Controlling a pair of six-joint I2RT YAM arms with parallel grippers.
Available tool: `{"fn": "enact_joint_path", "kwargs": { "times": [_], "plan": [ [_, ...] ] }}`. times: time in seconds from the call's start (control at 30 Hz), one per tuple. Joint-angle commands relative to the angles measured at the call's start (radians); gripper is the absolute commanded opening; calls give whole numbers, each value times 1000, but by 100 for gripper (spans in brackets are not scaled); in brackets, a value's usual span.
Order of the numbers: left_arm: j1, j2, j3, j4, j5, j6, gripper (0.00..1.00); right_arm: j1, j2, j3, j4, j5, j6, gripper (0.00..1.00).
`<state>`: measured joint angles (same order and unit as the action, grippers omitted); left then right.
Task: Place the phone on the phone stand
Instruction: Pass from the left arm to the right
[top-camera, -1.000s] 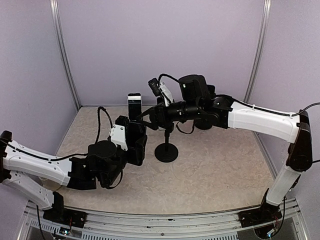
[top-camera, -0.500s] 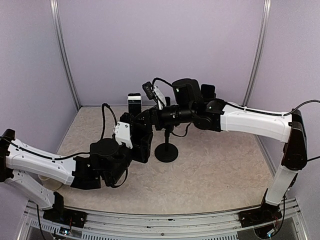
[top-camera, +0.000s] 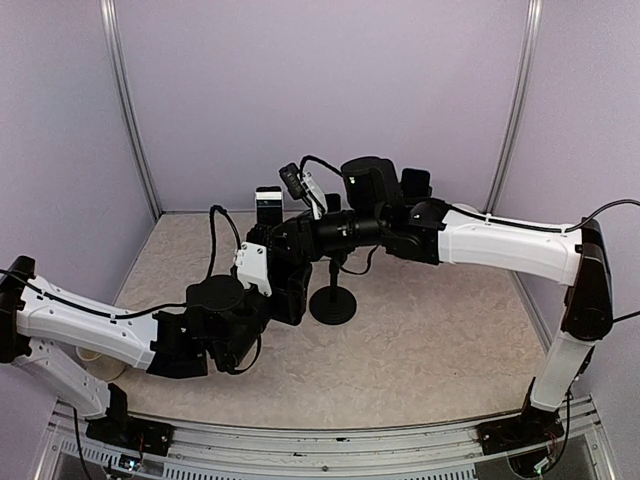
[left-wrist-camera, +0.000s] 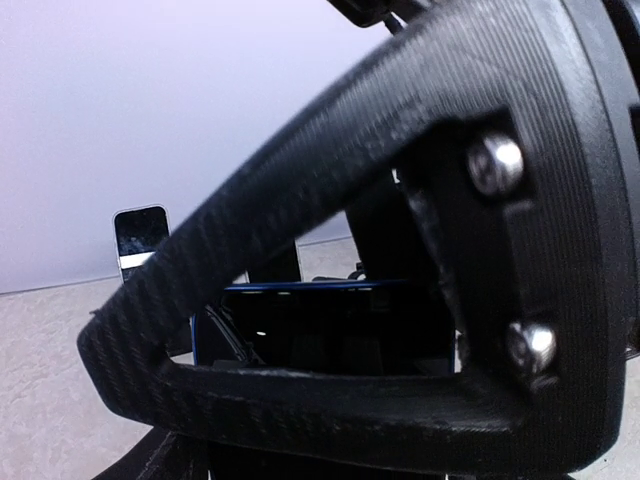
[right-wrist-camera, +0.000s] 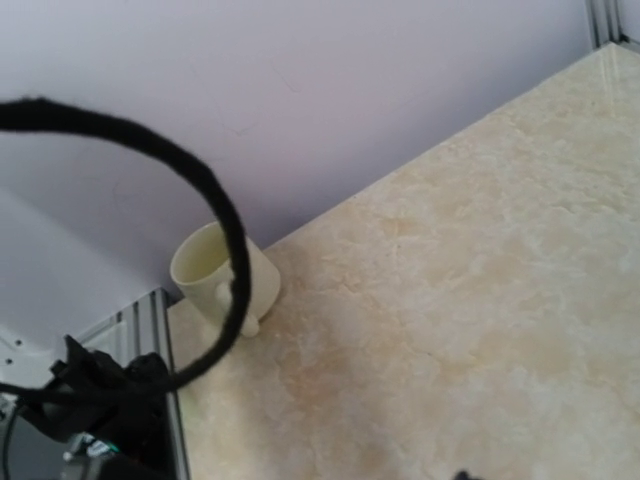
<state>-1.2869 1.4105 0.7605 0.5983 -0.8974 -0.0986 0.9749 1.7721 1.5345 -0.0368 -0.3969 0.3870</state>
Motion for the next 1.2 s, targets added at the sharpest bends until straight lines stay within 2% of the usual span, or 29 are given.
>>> {"fn": "enact_joint_path", "kwargs": {
  "times": [0.0,0.33,0.53,0.7,0.9,1.0,1.17],
  "plan": [
    [-7,1,37,52,-4,12,0,13,24,39,23,-31,8,53],
    [-8,3,37,53,-8,11,0,16,42,50,5,-49,4,36],
    [-7,8,39,54,-7,8,0,16,49,53,-5,-53,-1,28],
    [-7,8,42,55,-8,12,0,15,59,63,-23,-56,-13,25],
    [-7,9,45,55,-10,16,0,15,61,65,-45,-57,-31,15],
    [-8,7,45,55,-12,18,0,15,64,68,-56,-60,-42,1],
    [-5,6,45,56,-11,26,1,15,58,64,-56,-65,-50,0]
  ]
}}
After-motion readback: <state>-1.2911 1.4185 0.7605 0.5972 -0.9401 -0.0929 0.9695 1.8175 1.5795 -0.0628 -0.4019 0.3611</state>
